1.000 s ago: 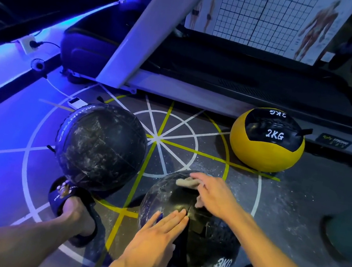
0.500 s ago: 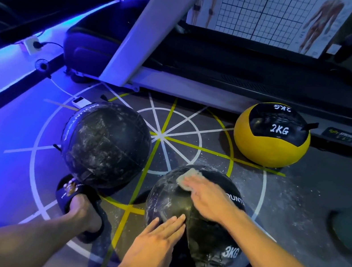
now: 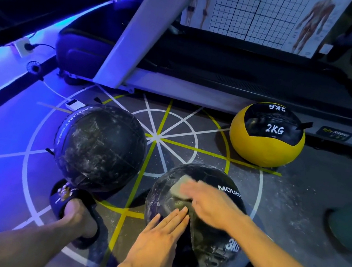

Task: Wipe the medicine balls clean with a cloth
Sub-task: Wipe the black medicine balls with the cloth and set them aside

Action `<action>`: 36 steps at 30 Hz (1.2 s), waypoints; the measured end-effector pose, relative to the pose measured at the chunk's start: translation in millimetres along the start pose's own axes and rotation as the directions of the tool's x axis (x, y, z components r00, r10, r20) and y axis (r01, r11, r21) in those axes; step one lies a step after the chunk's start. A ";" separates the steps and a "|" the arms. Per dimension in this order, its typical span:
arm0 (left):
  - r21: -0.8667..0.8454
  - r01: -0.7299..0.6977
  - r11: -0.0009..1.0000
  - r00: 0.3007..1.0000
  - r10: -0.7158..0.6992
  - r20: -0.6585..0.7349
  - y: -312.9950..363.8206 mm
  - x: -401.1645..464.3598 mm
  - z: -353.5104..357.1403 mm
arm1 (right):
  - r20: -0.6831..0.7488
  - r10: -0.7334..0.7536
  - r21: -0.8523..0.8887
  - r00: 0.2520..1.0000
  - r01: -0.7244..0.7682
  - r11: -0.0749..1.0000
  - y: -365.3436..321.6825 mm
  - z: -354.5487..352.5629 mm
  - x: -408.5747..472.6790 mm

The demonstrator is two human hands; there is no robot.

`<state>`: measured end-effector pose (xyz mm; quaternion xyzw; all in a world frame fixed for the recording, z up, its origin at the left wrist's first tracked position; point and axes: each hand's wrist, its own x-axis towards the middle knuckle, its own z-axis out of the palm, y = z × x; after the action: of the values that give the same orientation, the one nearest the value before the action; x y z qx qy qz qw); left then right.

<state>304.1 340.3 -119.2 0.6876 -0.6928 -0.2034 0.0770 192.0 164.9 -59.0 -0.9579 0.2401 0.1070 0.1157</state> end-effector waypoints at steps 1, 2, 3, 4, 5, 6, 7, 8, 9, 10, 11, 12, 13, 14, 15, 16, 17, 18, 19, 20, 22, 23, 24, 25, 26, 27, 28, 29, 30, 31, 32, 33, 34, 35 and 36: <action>-0.007 0.004 1.000 1.000 -0.004 -0.016 0.4 1.5 -2.4 | -0.049 0.070 0.013 0.996 -0.069 0.998 5.9 -1.9 4.0; -0.004 0.002 1.000 1.000 -0.002 -0.027 0.8 2.5 -4.4 | -0.074 0.084 0.006 0.994 -0.084 0.996 7.4 -1.0 6.0; -0.009 -0.001 1.000 1.000 0.001 -0.023 1.0 2.7 -6.8 | -0.068 0.064 -0.020 0.996 -0.066 0.998 5.0 -2.2 2.9; -0.013 0.002 1.000 1.000 -0.002 0.000 0.3 2.1 -9.7 | -0.046 0.017 -0.012 0.999 -0.018 1.000 2.4 -1.0 0.0; -0.011 -0.007 1.000 1.000 0.007 0.010 -0.1 1.6 -13.6 | -0.001 -0.020 0.018 1.000 0.020 1.000 1.7 -0.2 -2.9; -0.007 -0.020 1.000 0.999 0.020 0.027 -0.8 0.9 -16.5 | -0.005 -0.033 0.030 0.999 0.033 0.999 6.7 1.2 -5.3; -0.013 -0.044 0.999 0.998 0.044 0.036 -1.6 0.7 -19.3 | -0.030 0.023 0.063 0.999 -0.021 0.998 11.1 -1.5 -8.1; -0.057 -0.054 0.997 0.998 0.056 0.025 -1.4 0.8 -25.7 | -0.048 0.075 0.092 0.996 -0.070 0.993 15.9 -1.3 -8.5; -0.122 -0.049 0.991 0.999 0.048 -0.013 -3.6 2.3 -32.8 | -0.065 0.105 0.105 0.992 -0.098 0.990 16.3 -2.4 -9.7; -0.183 -0.034 0.983 0.997 0.019 -0.079 -6.7 4.8 -41.7 | -0.093 0.122 0.096 0.988 -0.113 0.989 15.8 1.2 -10.4; -0.224 -0.014 0.974 0.988 -0.021 -0.155 -11.6 9.5 -50.9 | -0.111 0.113 0.073 0.987 -0.106 0.992 11.9 4.1 -13.7; -0.257 0.000 0.966 0.971 -0.062 -0.233 -17.5 16.5 -59.6 | -0.119 0.108 0.066 0.987 -0.101 0.993 7.5 8.9 -17.0; -0.299 0.007 0.954 0.951 -0.099 -0.294 -24.1 24.7 -67.3 | -0.112 0.102 0.082 0.988 -0.093 0.992 3.0 13.1 -21.3; -0.349 0.005 0.937 0.940 -0.123 -0.317 -29.2 33.7 -75.0 | -0.159 0.056 0.051 0.986 -0.049 0.998 -0.6 16.4 -26.8; -0.386 -0.001 0.922 0.944 -0.126 -0.304 -30.1 43.8 -85.2 | -0.210 0.008 0.002 0.978 -0.008 1.000 -5.1 15.3 -32.5; -0.407 -0.006 0.913 0.961 -0.108 -0.256 -28.0 53.8 -93.3 | -0.215 -0.003 -0.005 0.977 0.002 1.000 -8.4 15.8 -35.6; -0.414 -0.011 0.910 0.979 -0.074 -0.189 -22.5 63.7 -99.7 | -0.201 -0.032 -0.088 0.979 0.015 0.996 -15.6 9.8 -38.5; -0.408 -0.016 0.913 0.993 -0.033 -0.114 -15.3 74.2 -103.4 | -0.164 -0.010 -0.127 0.986 -0.011 0.992 -20.2 10.7 -40.3; -0.384 -0.022 0.923 0.999 0.007 -0.040 -7.9 83.9 -104.0 | -0.136 0.009 -0.149 0.991 -0.030 0.988 -24.1 11.3 -41.8; -0.348 -0.024 0.937 0.999 0.037 0.033 -1.7 93.4 -103.0 | -0.117 0.016 -0.137 0.993 -0.032 0.990 -26.0 15.0 -42.9; -0.247 0.009 0.969 0.986 0.032 0.162 5.6 109.3 -98.0 | -0.172 0.019 -0.095 0.985 -0.036 0.995 -30.2 14.3 -43.1; -0.201 0.027 0.979 0.980 0.014 0.199 6.5 114.6 -95.3 | -0.199 0.012 -0.083 0.980 -0.029 0.996 -30.7 11.5 -42.2; -0.173 0.040 0.984 0.975 0.000 0.223 5.7 118.9 -92.8 | -0.232 0.010 -0.097 0.973 -0.034 0.995 -31.9 8.8 -41.8; -0.153 0.053 0.987 0.970 -0.014 0.244 4.9 121.2 -92.0 | -0.194 0.039 -0.080 0.980 -0.056 0.995 -30.6 9.7 -41.6; -0.133 0.059 0.989 0.965 -0.023 0.261 3.5 123.3 -91.3 | -0.164 0.049 -0.045 0.985 -0.057 0.997 -30.8 10.2 -41.4; -0.113 0.061 0.992 0.962 -0.028 0.273 2.5 124.9 -91.1 | -0.182 0.018 -0.028 0.983 -0.023 0.999 -30.9 10.5 -42.1; -0.100 0.062 0.993 0.958 -0.031 0.286 1.6 125.9 -91.0 | -0.207 -0.022 -0.025 0.978 0.017 1.000 -31.5 13.4 -43.4; -0.094 0.055 0.994 0.953 -0.025 0.301 0.6 126.9 -90.4 | -0.196 -0.065 -0.054 0.978 0.055 0.997 -35.5 13.3 -45.4; -0.095 0.050 0.994 0.950 -0.018 0.313 -0.8 127.3 -88.9 | -0.197 -0.121 -0.115 0.973 0.100 0.988 -40.5 15.0 -51.0; -0.098 0.053 0.994 0.949 -0.019 0.315 -2.4 127.4 -86.9 | -0.175 -0.186 -0.179 0.967 0.154 0.972 -45.5 19.6 -58.8; -0.109 0.067 0.992 0.952 -0.031 0.306 -4.0 127.3 -85.9 | -0.073 -0.233 -0.211 0.970 0.213 0.954 -48.5 30.2 -67.5; -0.132 0.082 0.988 0.955 -0.040 0.294 -5.6 127.8 -85.0 | 0.075 -0.251 -0.240 0.965 0.262 0.935 -49.7 41.8 -78.1; -0.160 0.102 0.982 0.955 -0.052 0.292 -7.9 128.7 -83.9 | 0.196 -0.276 -0.249 0.941 0.320 0.914 -46.1 56.0 -90.5; -0.186 0.111 0.976 0.955 -0.052 0.293 -9.7 130.1 -83.6 | 0.251 -0.283 -0.258 0.926 0.346 0.902 -37.0 67.3 -101.2; -0.206 0.117 0.971 0.951 -0.050 0.305 -11.7 131.8 -83.0 | 0.230 -0.296 -0.302 0.927 0.358 0.884 -22.5 81.2 -106.0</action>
<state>341.3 196.3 -71.3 0.6651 -0.6395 -0.3836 0.0394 99.4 252.6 -104.7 -0.9767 0.0413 0.2103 -0.0135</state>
